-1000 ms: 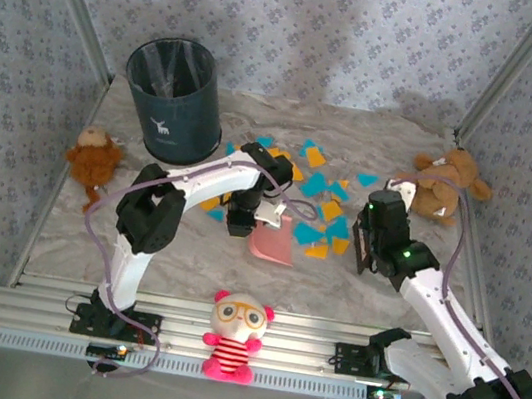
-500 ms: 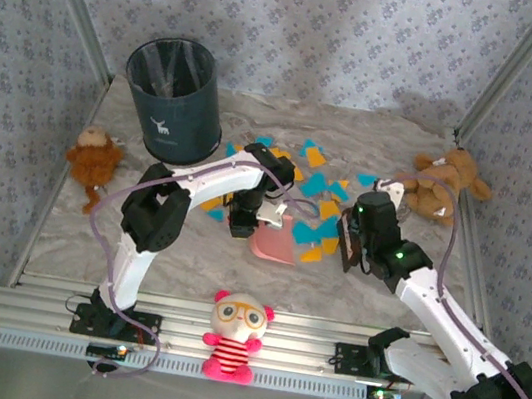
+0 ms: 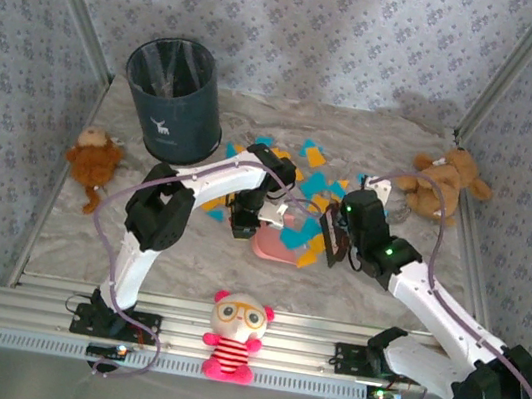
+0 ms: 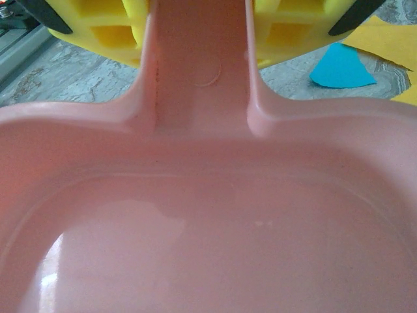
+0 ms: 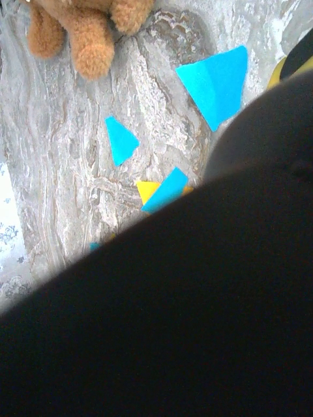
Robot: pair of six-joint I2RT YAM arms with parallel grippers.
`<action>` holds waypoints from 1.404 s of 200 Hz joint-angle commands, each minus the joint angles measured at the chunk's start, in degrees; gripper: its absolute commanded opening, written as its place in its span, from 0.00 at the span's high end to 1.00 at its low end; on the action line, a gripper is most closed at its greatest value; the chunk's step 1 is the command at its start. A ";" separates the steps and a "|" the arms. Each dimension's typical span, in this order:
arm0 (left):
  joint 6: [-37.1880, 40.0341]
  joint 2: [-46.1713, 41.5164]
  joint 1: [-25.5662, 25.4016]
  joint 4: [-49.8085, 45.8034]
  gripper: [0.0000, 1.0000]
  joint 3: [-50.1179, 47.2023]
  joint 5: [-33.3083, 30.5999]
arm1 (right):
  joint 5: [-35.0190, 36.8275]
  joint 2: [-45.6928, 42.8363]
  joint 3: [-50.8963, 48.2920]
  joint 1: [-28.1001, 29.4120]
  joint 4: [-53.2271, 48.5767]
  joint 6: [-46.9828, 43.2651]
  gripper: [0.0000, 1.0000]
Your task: Sweep away the paper scraps from the table
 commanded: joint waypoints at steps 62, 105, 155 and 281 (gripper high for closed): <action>-0.61 0.84 -0.60 -2.42 1.00 0.77 1.15 | -4.90 4.40 3.66 1.00 2.38 2.12 1.00; -0.67 0.40 -0.60 -2.20 1.00 0.33 1.52 | -6.99 6.54 5.02 1.02 4.27 2.78 1.00; -3.82 0.09 0.35 -0.88 1.00 -0.09 -0.81 | -7.98 4.72 6.07 1.00 3.67 2.98 1.00; -3.58 -2.77 0.64 0.54 1.00 -3.94 -2.29 | 5.05 0.01 4.82 3.62 -2.59 0.33 1.00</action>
